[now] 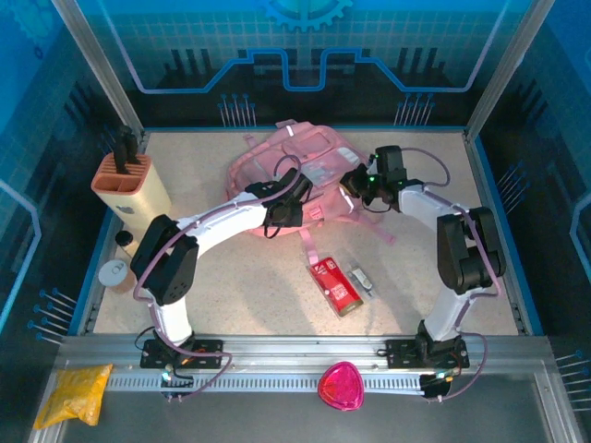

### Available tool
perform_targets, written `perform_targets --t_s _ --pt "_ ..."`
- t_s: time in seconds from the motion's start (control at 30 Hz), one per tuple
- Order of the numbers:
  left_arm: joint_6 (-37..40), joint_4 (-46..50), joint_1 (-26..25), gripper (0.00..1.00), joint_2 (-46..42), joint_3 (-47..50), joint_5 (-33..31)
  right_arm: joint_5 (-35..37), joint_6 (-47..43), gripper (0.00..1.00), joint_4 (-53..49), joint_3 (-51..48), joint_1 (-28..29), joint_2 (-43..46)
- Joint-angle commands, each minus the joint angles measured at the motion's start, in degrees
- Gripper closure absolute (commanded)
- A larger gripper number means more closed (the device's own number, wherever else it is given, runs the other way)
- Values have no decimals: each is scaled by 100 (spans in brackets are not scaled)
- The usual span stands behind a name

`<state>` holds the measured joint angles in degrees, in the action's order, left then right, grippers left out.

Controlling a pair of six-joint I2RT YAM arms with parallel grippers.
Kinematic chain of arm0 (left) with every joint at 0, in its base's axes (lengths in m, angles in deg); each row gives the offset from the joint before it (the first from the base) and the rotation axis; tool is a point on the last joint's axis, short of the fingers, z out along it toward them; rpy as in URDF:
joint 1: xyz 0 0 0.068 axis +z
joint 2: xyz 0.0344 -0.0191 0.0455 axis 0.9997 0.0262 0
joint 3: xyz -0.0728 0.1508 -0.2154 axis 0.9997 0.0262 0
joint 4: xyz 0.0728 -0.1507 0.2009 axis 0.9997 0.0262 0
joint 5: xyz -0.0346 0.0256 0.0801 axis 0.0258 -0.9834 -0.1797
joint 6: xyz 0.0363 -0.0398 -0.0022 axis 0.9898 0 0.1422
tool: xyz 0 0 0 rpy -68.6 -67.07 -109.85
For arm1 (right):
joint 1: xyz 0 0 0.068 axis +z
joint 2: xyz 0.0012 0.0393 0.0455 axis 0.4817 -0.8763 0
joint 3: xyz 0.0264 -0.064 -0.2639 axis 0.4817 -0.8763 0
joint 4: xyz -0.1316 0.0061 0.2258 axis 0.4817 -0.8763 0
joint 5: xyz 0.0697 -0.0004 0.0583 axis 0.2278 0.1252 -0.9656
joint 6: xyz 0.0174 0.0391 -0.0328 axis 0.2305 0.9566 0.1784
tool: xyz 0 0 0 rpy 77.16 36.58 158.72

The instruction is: Pack books, pencil case, and school supplies into a backpack

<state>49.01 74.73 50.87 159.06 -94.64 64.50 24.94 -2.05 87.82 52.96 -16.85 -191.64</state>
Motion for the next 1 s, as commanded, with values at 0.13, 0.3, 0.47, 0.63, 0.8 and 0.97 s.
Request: perform_targets --t_s 0.13,0.3,0.47,0.63,0.8,0.97 --pt "-450 213 -311 100 81 -400 220 52 -604 89 -216 312 -258 -81" --pt "-520 200 -329 100 168 -508 143 -310 -581 58 -252 -378 -104 489" --pt "-495 139 -345 100 178 -546 198 -631 9 49 179 -934 425 663" --pt "-444 191 -344 100 184 -579 195 -537 660 45 623 -1049 935 698" --pt "-432 102 -344 100 155 -533 241 -206 904 44 717 -946 1150 562" --pt "-423 32 -359 100 171 -536 352 239 752 47 481 -673 1205 352"
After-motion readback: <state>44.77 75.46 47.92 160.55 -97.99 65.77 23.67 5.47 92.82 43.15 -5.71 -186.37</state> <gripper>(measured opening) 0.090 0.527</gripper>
